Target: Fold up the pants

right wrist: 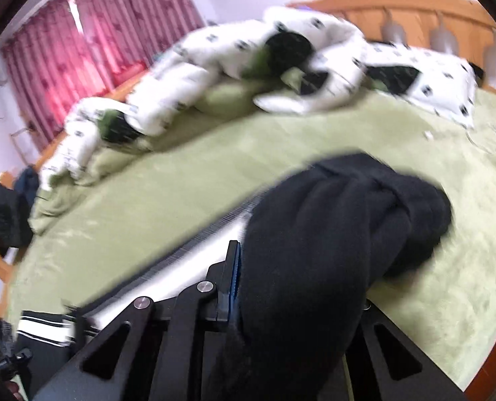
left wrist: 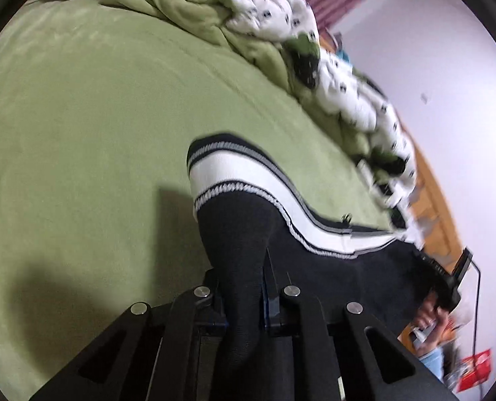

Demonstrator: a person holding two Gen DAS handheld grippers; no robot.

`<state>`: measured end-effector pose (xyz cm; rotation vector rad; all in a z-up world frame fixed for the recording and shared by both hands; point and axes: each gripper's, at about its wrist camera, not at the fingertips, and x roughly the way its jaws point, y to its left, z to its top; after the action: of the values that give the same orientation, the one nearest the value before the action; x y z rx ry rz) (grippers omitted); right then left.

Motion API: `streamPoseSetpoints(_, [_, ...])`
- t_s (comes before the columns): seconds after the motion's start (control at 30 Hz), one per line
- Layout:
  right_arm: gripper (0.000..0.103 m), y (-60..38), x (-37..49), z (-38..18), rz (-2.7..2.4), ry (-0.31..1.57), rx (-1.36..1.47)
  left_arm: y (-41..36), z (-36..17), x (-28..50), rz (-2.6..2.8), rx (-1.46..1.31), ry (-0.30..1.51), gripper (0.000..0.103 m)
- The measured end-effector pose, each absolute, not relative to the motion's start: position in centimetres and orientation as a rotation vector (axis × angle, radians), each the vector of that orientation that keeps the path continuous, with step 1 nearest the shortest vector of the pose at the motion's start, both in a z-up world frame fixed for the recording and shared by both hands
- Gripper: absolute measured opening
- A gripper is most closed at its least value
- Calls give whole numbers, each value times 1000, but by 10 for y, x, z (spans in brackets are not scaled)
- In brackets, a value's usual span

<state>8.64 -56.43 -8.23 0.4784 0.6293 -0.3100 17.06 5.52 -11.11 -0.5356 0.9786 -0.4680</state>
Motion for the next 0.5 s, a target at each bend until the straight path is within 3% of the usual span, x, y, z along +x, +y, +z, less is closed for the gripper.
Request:
streamPoseSetpoints(0.2, [13, -505, 104, -36, -108, 580, 516, 140, -78, 177, -269, -455, 955, 12])
streamPoseSetpoints(0.27, [14, -473, 111, -37, -20, 595, 504, 171, -85, 178, -146, -384, 987, 17])
streamPoseSetpoints(0.33, [16, -439, 123, -50, 55, 652, 457, 187, -105, 179, -40, -308, 1060, 32])
streamPoseSetpoints(0.4, [21, -410, 135, -77, 110, 743, 428, 198, -123, 173, 52, -265, 1102, 34])
streamPoseSetpoints(0.47, [38, -399, 139, -105, 80, 821, 423, 204, -127, 158, 107, -229, 1084, 42])
streamPoseSetpoints(0.5, [39, -400, 137, -118, 79, 853, 445, 204, -127, 154, 104, -221, 1082, 53])
